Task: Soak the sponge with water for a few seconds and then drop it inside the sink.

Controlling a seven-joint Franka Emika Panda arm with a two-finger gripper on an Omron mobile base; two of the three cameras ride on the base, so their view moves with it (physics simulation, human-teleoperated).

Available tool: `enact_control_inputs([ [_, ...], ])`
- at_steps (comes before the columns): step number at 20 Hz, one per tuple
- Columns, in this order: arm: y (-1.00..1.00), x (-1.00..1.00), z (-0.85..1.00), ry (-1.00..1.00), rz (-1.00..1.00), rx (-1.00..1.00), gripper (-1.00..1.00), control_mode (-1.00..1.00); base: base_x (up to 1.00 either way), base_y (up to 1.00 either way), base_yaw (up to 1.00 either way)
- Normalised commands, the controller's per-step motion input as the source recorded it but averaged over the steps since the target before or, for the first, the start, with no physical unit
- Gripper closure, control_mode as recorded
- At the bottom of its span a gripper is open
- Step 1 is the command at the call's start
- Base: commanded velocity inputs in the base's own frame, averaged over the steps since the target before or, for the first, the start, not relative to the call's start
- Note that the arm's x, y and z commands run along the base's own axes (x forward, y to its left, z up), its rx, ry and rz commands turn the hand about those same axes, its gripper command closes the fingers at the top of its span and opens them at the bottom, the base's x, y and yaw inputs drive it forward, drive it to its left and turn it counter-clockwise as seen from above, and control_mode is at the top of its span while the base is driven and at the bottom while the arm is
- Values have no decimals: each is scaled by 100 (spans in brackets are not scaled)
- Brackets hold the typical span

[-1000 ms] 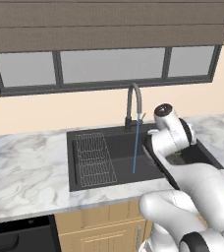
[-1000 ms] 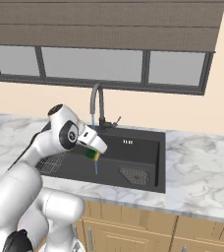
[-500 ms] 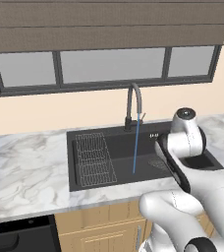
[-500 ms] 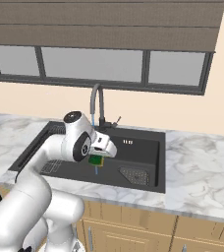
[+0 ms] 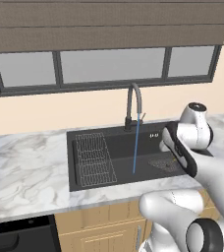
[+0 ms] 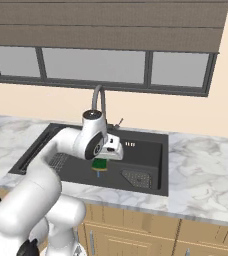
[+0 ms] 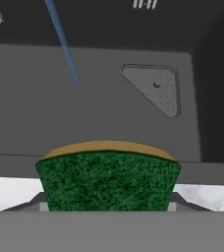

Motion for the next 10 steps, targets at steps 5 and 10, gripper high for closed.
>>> enact_control_inputs([
  [5,-1,18,0,20,9,1,100,-100,0,0,0],
  [10,0,24,0,18,6,0,100,-100,0,0,0],
])
